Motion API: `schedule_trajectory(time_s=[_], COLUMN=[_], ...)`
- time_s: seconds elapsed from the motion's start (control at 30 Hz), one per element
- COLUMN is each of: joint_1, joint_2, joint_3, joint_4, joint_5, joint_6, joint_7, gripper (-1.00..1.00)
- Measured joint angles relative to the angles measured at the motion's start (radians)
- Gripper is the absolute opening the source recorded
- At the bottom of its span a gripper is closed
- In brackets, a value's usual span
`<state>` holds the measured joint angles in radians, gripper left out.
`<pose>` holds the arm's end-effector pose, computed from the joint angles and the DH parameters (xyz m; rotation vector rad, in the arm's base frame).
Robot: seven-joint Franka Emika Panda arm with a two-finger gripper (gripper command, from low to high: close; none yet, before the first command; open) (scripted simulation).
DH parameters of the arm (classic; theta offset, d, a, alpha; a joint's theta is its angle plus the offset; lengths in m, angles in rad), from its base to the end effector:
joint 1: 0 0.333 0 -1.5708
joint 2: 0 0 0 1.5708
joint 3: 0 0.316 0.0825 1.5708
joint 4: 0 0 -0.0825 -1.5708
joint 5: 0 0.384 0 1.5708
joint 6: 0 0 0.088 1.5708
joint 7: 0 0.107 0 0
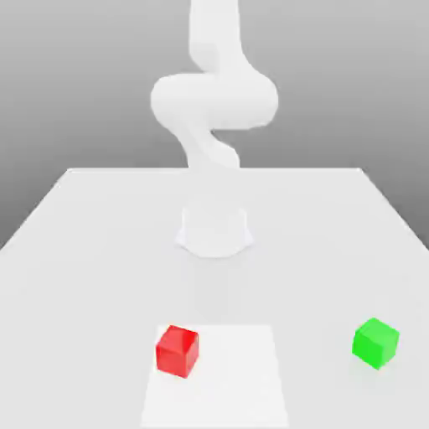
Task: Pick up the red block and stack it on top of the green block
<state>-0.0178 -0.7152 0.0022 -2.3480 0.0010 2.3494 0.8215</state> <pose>0.3800 -0.0056 0.6613 -2.4757 1.1019 -0.9338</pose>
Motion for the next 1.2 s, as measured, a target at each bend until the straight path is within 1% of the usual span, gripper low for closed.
schedule_trajectory(time_s=[0.63, 0.7, 0.83, 0.87, 1.07, 1.2], joint_1=[-0.107, -0.110, -0.113, -0.114, -0.116, -0.117], joint_2=[0.702, 0.774, 0.919, 0.954, 0.972, 0.878], joint_3=[-0.020, -0.020, -0.015, -0.013, -0.011, -0.012], joint_4=[-0.388, -0.397, -0.382, -0.377, -0.374, -0.388], joint_5=[-0.002, 0.003, 0.012, 0.014, 0.009, 0.005], joint_6=[0.409, 0.463, 0.585, 0.615, 0.630, 0.550], joint_7=[0.186, 0.190, 0.185, 0.184, 0.188, 0.191], gripper=[0.00, 0.00, 0.00, -1.00, -1.00, -1.00])
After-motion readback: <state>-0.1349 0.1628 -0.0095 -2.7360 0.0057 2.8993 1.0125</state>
